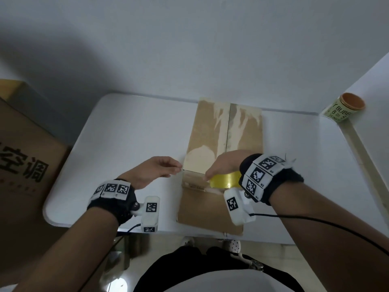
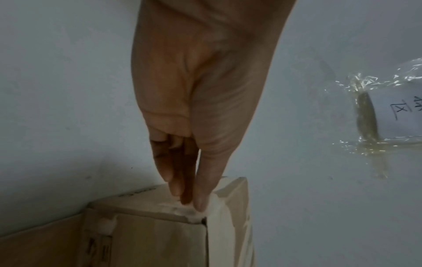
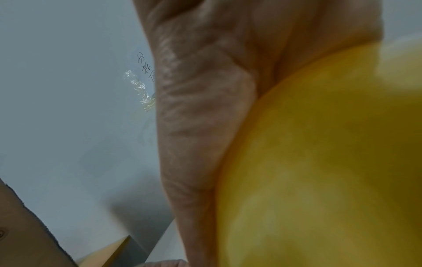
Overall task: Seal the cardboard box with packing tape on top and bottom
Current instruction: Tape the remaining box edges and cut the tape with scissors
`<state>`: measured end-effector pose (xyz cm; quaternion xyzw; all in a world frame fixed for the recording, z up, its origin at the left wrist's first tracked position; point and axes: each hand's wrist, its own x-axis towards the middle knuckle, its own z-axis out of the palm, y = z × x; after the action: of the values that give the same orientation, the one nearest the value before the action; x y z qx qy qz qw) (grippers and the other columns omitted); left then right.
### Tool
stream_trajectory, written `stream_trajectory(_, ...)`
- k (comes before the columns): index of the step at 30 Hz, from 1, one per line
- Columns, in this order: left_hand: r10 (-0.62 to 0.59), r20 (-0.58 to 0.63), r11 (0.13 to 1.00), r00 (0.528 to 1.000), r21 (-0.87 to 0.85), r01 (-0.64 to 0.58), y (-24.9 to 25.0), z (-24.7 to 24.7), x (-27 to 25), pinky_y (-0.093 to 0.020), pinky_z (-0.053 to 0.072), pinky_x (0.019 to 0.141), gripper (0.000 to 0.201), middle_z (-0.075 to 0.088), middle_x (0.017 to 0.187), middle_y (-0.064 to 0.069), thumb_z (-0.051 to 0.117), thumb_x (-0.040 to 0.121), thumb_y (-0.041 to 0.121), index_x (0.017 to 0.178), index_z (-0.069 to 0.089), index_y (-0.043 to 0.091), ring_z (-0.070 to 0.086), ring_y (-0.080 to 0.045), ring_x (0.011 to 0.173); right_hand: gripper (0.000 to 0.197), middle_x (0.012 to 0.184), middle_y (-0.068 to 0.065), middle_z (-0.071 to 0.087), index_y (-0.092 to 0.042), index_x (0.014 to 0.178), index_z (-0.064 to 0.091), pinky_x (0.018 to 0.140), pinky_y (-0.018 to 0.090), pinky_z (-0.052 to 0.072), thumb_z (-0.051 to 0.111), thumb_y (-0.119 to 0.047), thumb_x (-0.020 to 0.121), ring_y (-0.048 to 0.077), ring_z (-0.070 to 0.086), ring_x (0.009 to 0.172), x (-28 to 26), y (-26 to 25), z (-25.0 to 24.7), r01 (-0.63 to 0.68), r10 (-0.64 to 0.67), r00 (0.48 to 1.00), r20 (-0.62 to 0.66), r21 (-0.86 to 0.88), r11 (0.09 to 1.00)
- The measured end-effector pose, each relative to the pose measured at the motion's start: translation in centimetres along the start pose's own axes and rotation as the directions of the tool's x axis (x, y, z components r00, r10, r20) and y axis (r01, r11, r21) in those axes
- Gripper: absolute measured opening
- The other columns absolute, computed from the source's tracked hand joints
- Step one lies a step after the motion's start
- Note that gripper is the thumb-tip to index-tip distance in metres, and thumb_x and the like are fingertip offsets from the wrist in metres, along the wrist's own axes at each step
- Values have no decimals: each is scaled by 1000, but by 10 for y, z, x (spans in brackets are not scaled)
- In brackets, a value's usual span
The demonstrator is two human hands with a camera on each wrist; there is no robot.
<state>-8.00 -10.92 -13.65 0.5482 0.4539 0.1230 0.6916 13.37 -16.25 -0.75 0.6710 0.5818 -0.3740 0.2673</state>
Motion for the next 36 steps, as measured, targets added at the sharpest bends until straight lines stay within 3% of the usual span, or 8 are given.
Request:
stream_trajectory(6,64,-91,994,994,-83,-72,-11,7,2,-20,52,81,7,68,94,-10,68,87,9,91,69,3,62,-14,87,67,145,7,45,-14,137,48,100,34,38,56,-56,86,26,45,130,0,-2,-1,-6,6,1000,-4,-9,1000)
stream_trajectory(13,67,-171,979,983,-178,-97,-13,28,7,-28,52,87,12,63,87,-5,59,93,3,82,59,9,62,-20,81,64,144,7,46,-14,137,49,100,33,38,55,-55,87,25,46,128,2,-2,-1,6,-6,1000,-8,0,1000)
stream_trajectory(17,-31,-222,992,975,-124,3,-10,44,10,-29,52,85,11,58,88,-4,48,99,19,98,50,8,60,-19,77,64,143,8,47,-13,137,48,95,31,38,55,-54,88,25,47,127,2,-2,-2,11,-11,1000,-24,-14,1000)
stream_trajectory(22,-170,-355,984,919,-15,176,1,65,25,-25,46,59,29,51,95,-10,31,100,26,112,43,2,58,-23,62,64,141,7,48,-14,135,49,88,30,37,57,-55,86,25,48,125,3,0,-1,-3,3,999,-32,-10,1000)
stream_trajectory(27,-159,-456,957,876,146,250,11,58,41,-31,44,63,27,56,103,-14,31,98,19,115,44,2,58,-28,82,62,141,7,48,-15,135,50,88,30,37,56,-54,86,25,48,126,4,-1,-2,-1,1,1000,-22,-3,1000)
stream_trajectory(31,-55,-511,987,858,104,125,5,39,27,-28,45,62,35,58,80,-6,39,99,38,85,52,9,57,-18,65,67,144,7,46,-15,136,49,97,33,38,57,-57,84,25,46,128,7,2,-1,-5,6,1000,-19,26,1000)
stream_trajectory(34,77,-322,994,944,102,-46,3,41,16,-27,45,64,42,55,62,-2,58,91,48,69,48,13,52,-16,60,67,145,6,45,-16,137,48,101,35,37,56,-57,85,25,45,130,9,2,-3,-8,8,1000,-12,32,999)
stream_trajectory(36,105,-280,995,954,30,-100,-1,44,19,-31,44,68,42,54,58,-1,68,84,46,69,46,15,51,-18,61,68,146,6,44,-17,139,46,101,35,37,56,-57,85,25,44,130,9,1,-3,-9,10,1000,-1,36,999)
